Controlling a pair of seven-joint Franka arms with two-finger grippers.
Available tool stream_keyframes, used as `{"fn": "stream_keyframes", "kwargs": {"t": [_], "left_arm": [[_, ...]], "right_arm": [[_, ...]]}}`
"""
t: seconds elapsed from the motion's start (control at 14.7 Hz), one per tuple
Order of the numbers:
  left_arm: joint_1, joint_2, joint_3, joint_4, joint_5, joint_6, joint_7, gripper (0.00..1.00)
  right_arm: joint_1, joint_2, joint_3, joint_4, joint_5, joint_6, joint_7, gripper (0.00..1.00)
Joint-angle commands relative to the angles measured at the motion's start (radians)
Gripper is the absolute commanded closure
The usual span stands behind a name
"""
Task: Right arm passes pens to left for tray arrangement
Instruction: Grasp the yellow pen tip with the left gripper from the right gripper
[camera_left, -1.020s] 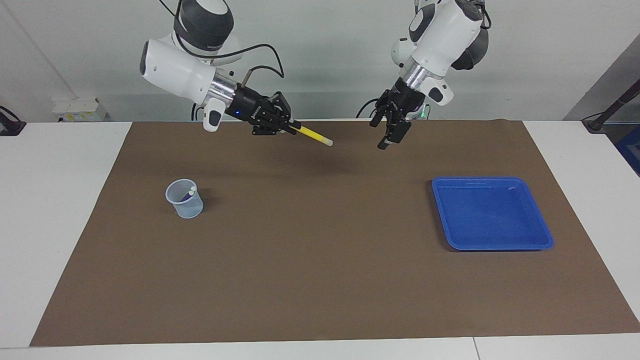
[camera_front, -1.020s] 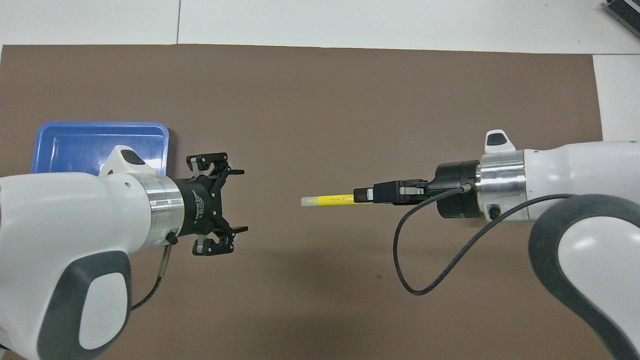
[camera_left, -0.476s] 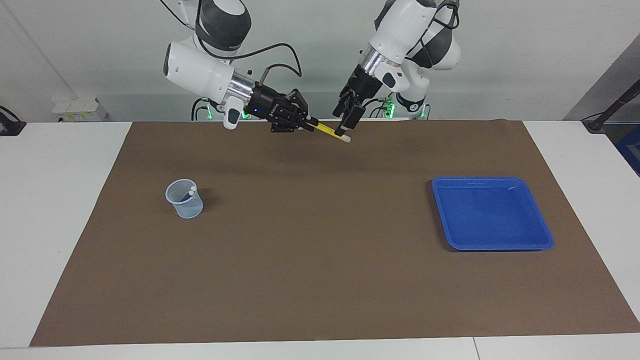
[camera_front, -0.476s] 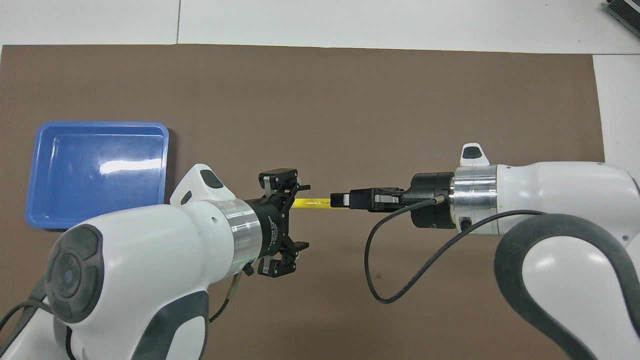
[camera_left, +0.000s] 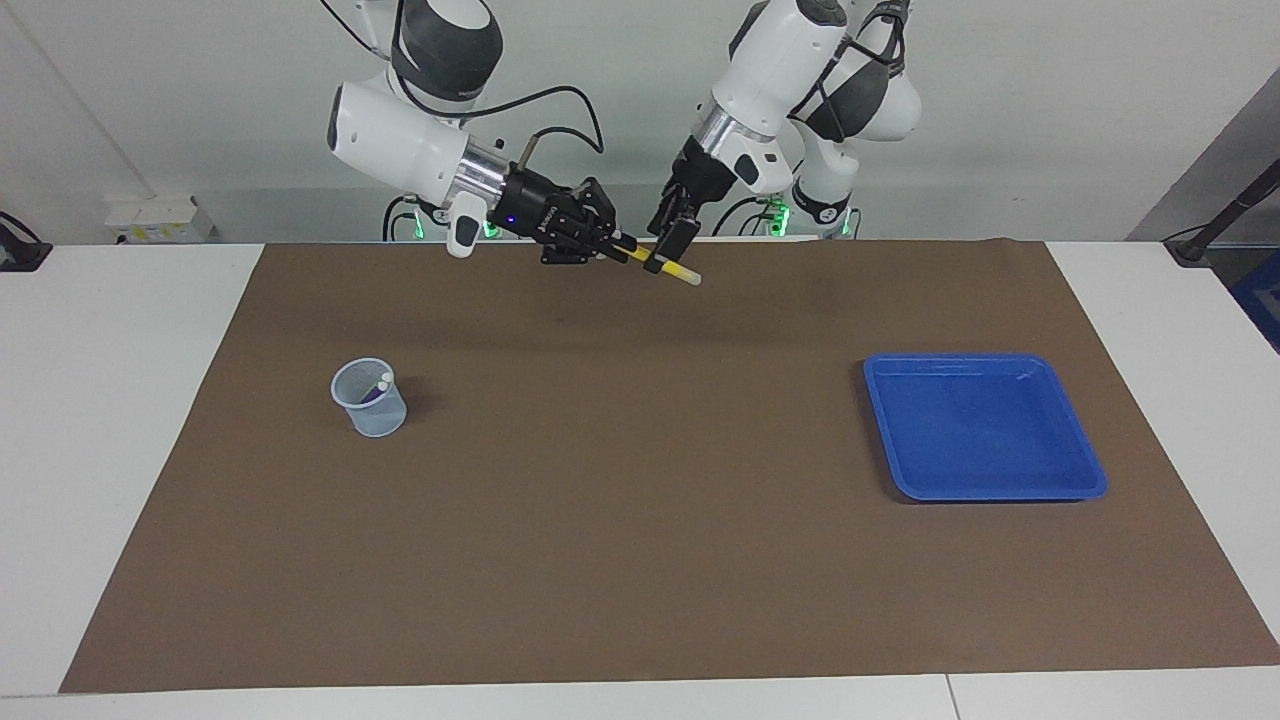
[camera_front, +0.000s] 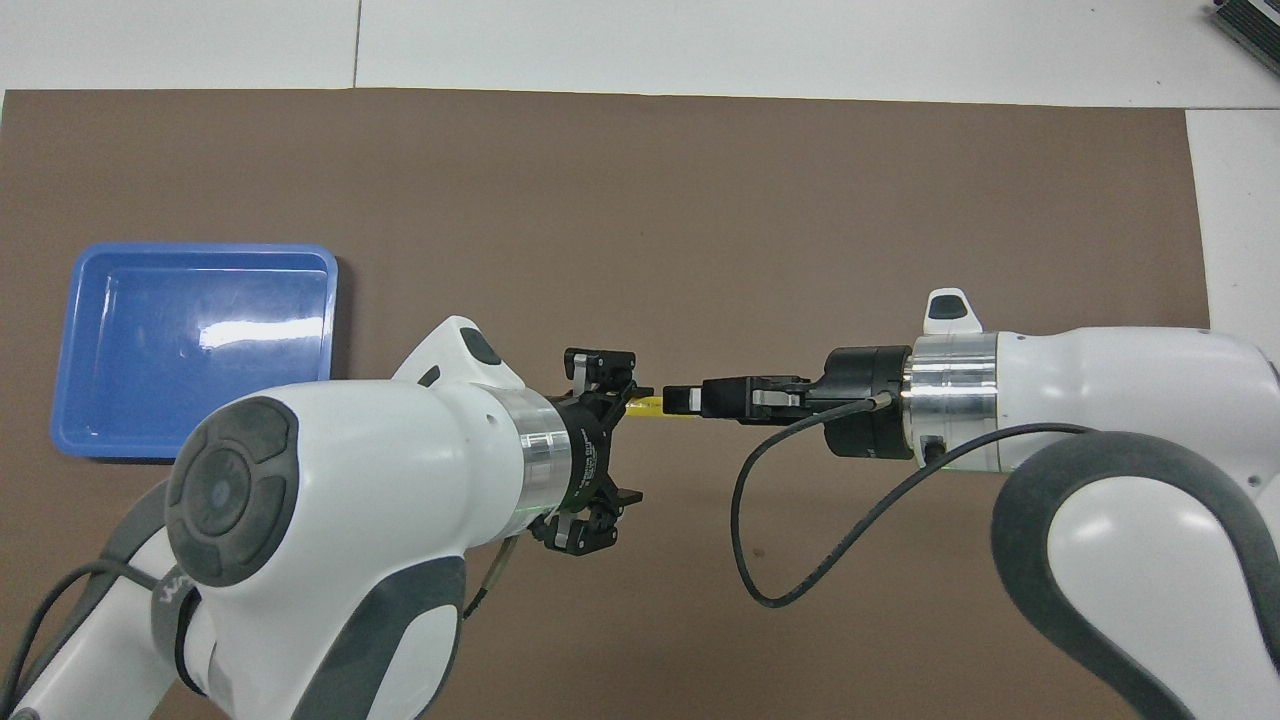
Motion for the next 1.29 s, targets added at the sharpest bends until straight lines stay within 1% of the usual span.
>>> {"fn": "stream_keyframes", "kwargs": {"t": [0.0, 0.14, 0.2, 0.34, 0.54, 0.61, 0.68, 0.82, 0.88, 0.95, 1.02, 1.09, 1.16, 1.22], "left_arm": [[-0.014, 0.043, 0.012, 0.067, 0.025, -0.038, -0.136, 0.09], [-0.013, 0.045, 0.012, 0.067, 0.054, -0.020, -0.187, 0.10], [-0.014, 0.045, 0.010, 0.065, 0.057, -0.013, -0.192, 0.14], [-0.014, 0.045, 0.010, 0.062, 0.060, -0.010, -0.217, 0.36], [-0.013, 0.045, 0.010, 0.058, 0.060, -0.013, -0.217, 0.74], [-0.013, 0.045, 0.012, 0.058, 0.060, -0.016, -0.217, 0.82], [-0.013, 0.045, 0.012, 0.059, 0.060, -0.026, -0.217, 0.86], [-0.013, 0.045, 0.012, 0.062, 0.080, -0.032, -0.217, 0.86], [-0.013, 0.045, 0.012, 0.062, 0.080, -0.032, -0.217, 0.90], [-0.013, 0.045, 0.012, 0.062, 0.082, -0.036, -0.217, 0.97], [-0.013, 0.045, 0.012, 0.065, 0.085, -0.042, -0.215, 1.00], [-0.014, 0.045, 0.010, 0.065, 0.103, -0.046, -0.215, 1.00], [-0.023, 0.045, 0.010, 0.067, 0.111, -0.044, -0.215, 1.00], [-0.029, 0.045, 0.010, 0.065, 0.115, -0.044, -0.217, 1.00]], "right_arm": [[0.005, -0.028, 0.000, -0.030, 0.030, 0.018, -0.004, 1.00], [0.005, -0.028, 0.000, -0.030, 0.030, 0.018, -0.004, 1.00], [0.005, -0.028, -0.001, -0.030, 0.030, 0.018, -0.004, 1.00], [0.005, -0.028, 0.000, -0.030, 0.030, 0.018, -0.004, 1.00], [0.005, -0.028, 0.000, -0.030, 0.030, 0.018, -0.004, 1.00], [0.005, -0.028, -0.001, -0.028, 0.030, 0.018, -0.004, 1.00], [0.005, -0.028, 0.000, -0.028, 0.030, 0.018, -0.004, 1.00], [0.005, -0.028, 0.000, -0.028, 0.030, 0.018, -0.004, 1.00], [0.005, -0.028, 0.000, -0.028, 0.030, 0.018, -0.006, 1.00], [0.005, -0.028, 0.000, -0.028, 0.030, 0.020, -0.006, 1.00], [0.005, -0.025, 0.000, -0.022, 0.028, 0.018, -0.003, 1.00], [0.005, -0.023, 0.000, -0.020, 0.028, 0.020, 0.002, 1.00], [0.005, -0.022, 0.000, -0.019, 0.022, 0.018, 0.014, 0.97], [0.005, -0.020, 0.000, -0.016, 0.013, 0.014, 0.023, 0.73]]}}
